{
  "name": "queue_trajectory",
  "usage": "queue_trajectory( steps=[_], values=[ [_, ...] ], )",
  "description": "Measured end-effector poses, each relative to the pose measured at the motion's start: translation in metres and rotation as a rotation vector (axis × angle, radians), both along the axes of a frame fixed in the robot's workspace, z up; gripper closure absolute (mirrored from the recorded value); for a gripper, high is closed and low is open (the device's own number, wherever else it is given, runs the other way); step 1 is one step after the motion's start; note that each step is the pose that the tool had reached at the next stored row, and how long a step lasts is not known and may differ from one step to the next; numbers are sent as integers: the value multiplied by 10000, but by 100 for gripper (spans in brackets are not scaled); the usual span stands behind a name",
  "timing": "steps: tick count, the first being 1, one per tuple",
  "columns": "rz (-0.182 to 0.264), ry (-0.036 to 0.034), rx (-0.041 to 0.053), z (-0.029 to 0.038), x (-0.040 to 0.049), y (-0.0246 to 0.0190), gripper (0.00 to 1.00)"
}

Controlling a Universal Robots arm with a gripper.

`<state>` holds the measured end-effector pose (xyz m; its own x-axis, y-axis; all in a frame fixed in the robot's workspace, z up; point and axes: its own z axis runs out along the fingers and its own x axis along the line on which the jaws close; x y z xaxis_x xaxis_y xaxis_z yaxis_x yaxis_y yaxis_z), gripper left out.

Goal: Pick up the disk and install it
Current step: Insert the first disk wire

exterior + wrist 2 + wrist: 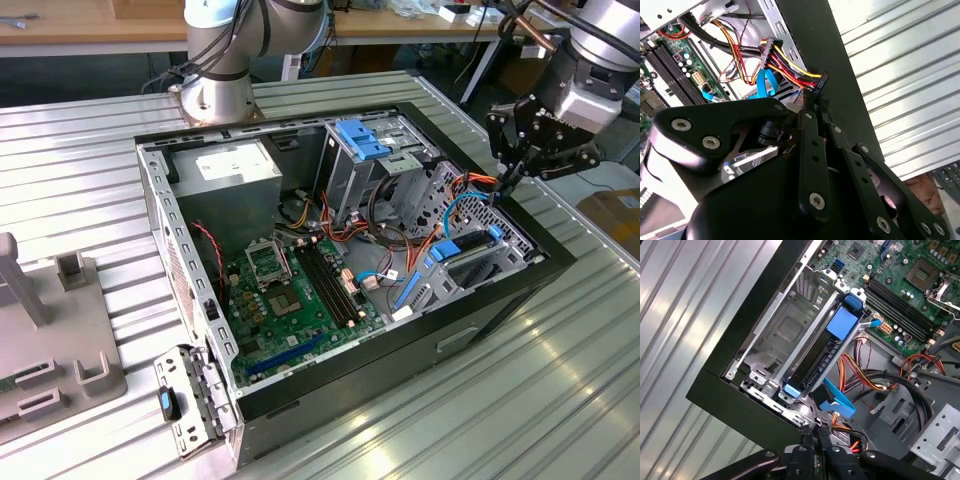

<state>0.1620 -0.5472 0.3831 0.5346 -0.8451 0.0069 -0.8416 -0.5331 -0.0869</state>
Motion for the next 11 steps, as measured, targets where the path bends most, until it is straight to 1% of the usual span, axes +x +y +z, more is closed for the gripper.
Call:
queue_trajectory(
  steps=[1, 2, 6, 8, 10, 11],
  values=[
    [-112, 0, 3, 0, 0, 0, 84],
    [-374, 0, 12, 0, 0, 0, 84],
    [-1054, 0, 13, 0, 0, 0, 84],
    [-1621, -1, 12, 1, 0, 0, 84],
    [-2335, -1, 13, 0, 0, 0, 84],
    [-2591, -1, 13, 0, 0, 0, 84]
  ],
)
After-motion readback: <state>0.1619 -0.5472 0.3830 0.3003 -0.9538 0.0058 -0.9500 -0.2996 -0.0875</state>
